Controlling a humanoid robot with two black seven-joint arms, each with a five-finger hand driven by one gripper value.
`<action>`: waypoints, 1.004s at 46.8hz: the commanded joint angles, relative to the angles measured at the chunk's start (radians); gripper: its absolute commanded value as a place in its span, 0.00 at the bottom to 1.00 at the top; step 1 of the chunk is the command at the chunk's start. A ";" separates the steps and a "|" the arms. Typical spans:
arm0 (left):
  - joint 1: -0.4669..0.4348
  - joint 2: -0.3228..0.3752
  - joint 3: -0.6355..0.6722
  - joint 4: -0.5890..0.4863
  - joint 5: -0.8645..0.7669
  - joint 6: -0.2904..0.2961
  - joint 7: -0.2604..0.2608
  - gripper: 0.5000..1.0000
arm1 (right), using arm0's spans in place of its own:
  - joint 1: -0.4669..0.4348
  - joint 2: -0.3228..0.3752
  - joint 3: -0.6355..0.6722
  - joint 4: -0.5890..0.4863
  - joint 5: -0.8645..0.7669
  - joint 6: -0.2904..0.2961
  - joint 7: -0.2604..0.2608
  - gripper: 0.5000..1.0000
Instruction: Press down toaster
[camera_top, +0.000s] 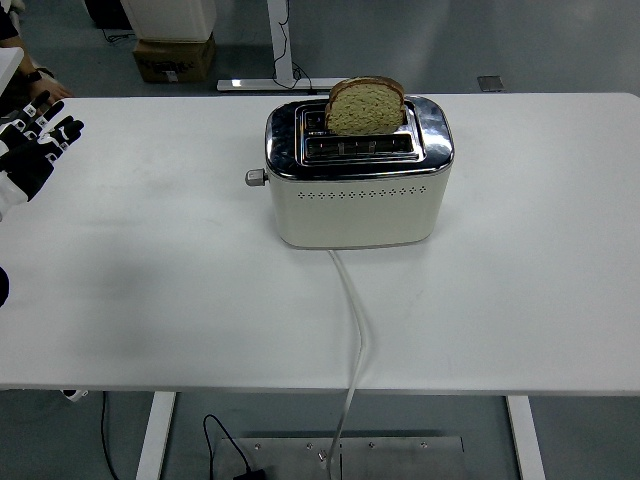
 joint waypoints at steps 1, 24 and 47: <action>0.000 0.001 0.000 0.000 0.000 0.001 0.000 1.00 | 0.000 0.000 0.000 0.000 0.000 0.001 0.000 1.00; -0.001 0.001 0.002 0.000 0.024 0.001 0.000 1.00 | 0.001 0.000 0.002 0.000 0.000 -0.001 0.000 1.00; -0.008 0.005 0.003 -0.003 0.058 -0.003 0.005 1.00 | 0.006 0.000 0.000 0.000 0.000 -0.001 0.000 1.00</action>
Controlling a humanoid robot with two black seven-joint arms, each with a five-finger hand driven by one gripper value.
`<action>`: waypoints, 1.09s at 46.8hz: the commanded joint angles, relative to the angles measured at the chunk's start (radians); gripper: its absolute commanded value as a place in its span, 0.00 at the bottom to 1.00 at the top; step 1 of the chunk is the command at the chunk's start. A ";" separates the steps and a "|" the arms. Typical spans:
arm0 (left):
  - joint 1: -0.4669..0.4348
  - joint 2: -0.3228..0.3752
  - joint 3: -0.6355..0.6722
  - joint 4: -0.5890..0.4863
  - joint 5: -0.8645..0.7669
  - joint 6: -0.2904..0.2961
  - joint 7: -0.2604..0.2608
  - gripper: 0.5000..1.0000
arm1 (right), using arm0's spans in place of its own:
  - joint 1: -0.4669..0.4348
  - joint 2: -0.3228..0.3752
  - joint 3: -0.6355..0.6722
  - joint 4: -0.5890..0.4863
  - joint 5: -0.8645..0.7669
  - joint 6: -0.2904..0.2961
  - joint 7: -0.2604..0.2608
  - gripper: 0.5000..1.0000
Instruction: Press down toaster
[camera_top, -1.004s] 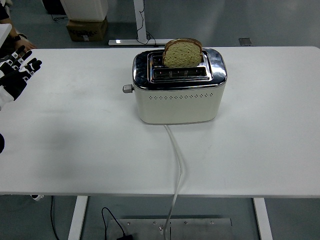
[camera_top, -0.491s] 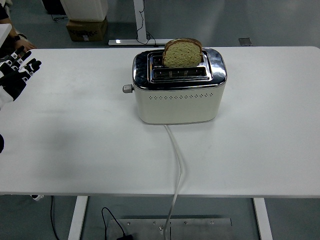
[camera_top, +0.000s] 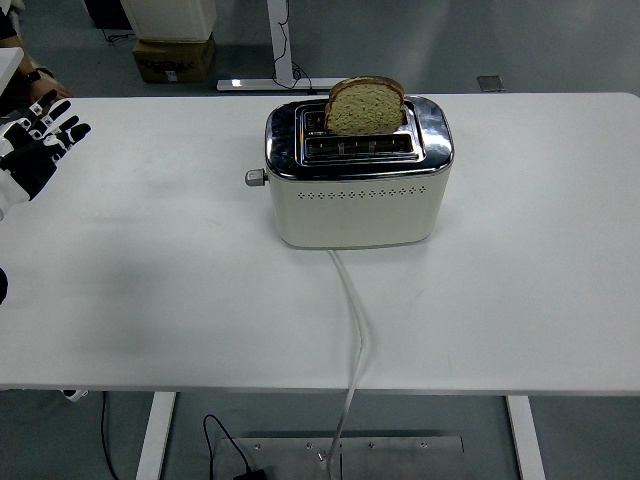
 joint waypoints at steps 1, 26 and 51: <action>0.000 0.001 0.000 -0.001 0.000 0.000 0.002 1.00 | 0.000 0.000 0.000 0.000 -0.001 0.000 0.000 1.00; 0.002 0.002 0.000 0.000 0.000 0.000 0.000 1.00 | 0.000 0.000 0.000 0.000 0.001 0.002 0.000 1.00; -0.052 0.025 0.003 -0.098 0.308 0.009 0.018 1.00 | 0.000 0.000 0.000 0.000 0.001 0.000 0.000 1.00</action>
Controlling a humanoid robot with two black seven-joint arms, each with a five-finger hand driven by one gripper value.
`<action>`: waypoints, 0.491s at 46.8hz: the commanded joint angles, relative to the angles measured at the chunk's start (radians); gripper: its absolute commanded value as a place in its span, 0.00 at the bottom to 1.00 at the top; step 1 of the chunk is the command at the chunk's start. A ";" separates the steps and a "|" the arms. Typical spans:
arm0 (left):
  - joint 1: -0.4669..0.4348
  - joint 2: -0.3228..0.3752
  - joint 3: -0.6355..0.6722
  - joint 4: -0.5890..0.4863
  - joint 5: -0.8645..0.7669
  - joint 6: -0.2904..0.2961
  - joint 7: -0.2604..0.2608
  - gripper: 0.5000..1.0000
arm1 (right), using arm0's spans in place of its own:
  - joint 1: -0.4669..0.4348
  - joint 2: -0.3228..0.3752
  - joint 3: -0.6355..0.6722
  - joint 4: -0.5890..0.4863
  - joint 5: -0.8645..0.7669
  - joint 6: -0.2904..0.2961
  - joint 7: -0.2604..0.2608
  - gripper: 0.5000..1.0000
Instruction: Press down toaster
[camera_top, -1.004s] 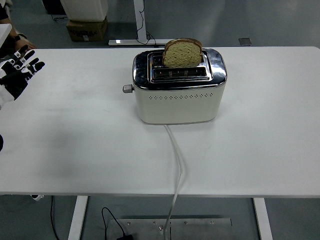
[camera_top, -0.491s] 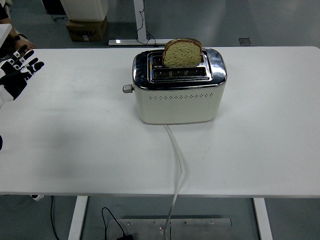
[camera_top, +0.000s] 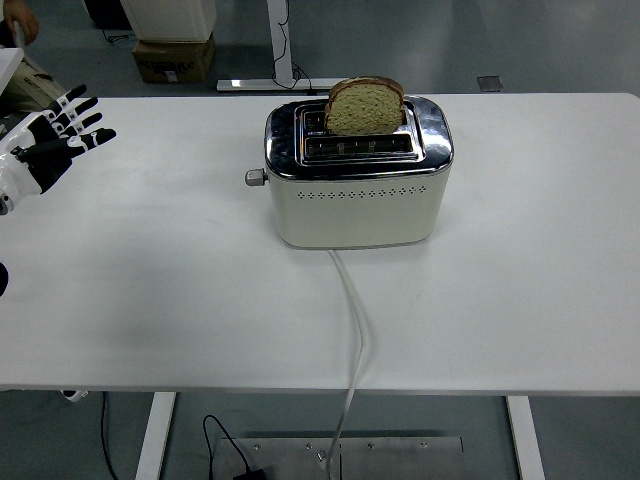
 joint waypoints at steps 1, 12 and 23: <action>-0.010 0.012 0.000 -0.025 0.057 0.001 0.009 1.00 | 0.000 0.000 0.000 0.000 0.000 0.001 0.000 1.00; -0.049 0.072 0.003 -0.161 0.325 -0.001 0.097 1.00 | 0.000 0.000 -0.002 0.000 -0.002 0.001 0.000 1.00; -0.075 0.164 0.004 -0.300 0.546 -0.017 0.143 1.00 | 0.000 0.000 -0.002 0.000 -0.005 0.001 0.000 1.00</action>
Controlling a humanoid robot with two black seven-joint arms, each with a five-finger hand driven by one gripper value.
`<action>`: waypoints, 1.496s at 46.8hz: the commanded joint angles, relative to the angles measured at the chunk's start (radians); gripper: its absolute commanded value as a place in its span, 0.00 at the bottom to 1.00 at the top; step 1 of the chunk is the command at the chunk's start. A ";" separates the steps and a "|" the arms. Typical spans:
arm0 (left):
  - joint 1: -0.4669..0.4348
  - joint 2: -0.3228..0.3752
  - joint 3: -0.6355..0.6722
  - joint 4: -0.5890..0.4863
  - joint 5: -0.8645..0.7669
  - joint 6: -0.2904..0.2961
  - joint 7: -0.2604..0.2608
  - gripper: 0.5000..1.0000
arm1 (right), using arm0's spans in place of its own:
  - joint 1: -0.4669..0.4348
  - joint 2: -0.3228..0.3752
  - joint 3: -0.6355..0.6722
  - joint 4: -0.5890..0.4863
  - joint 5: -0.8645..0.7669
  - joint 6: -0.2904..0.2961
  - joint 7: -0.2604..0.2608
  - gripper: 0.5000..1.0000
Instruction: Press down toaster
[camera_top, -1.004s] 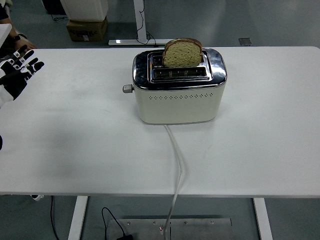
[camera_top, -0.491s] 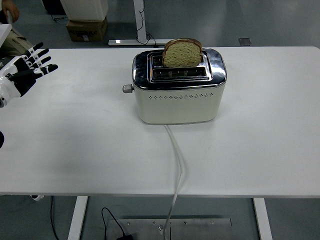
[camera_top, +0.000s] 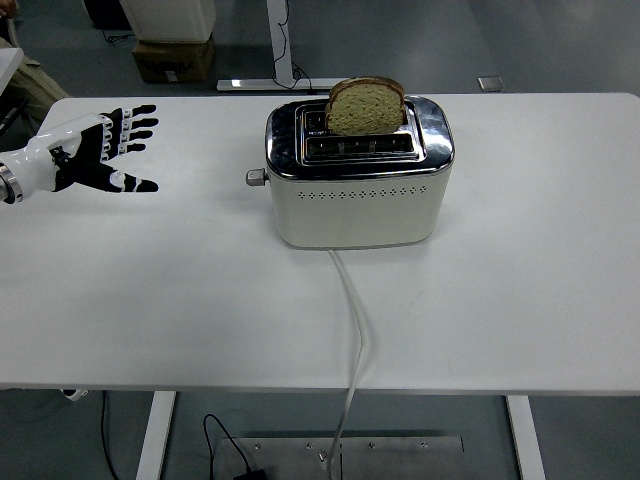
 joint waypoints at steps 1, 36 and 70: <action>-0.010 0.018 0.001 -0.030 0.063 -0.010 0.015 1.00 | 0.000 0.000 0.000 0.000 -0.002 0.001 0.000 1.00; -0.073 -0.107 0.001 -0.083 0.522 -0.081 0.034 1.00 | 0.000 0.000 0.000 0.000 0.000 0.001 -0.001 1.00; -0.076 -0.147 0.005 -0.082 0.523 -0.081 0.034 1.00 | 0.000 0.000 0.000 0.000 0.000 0.001 -0.001 1.00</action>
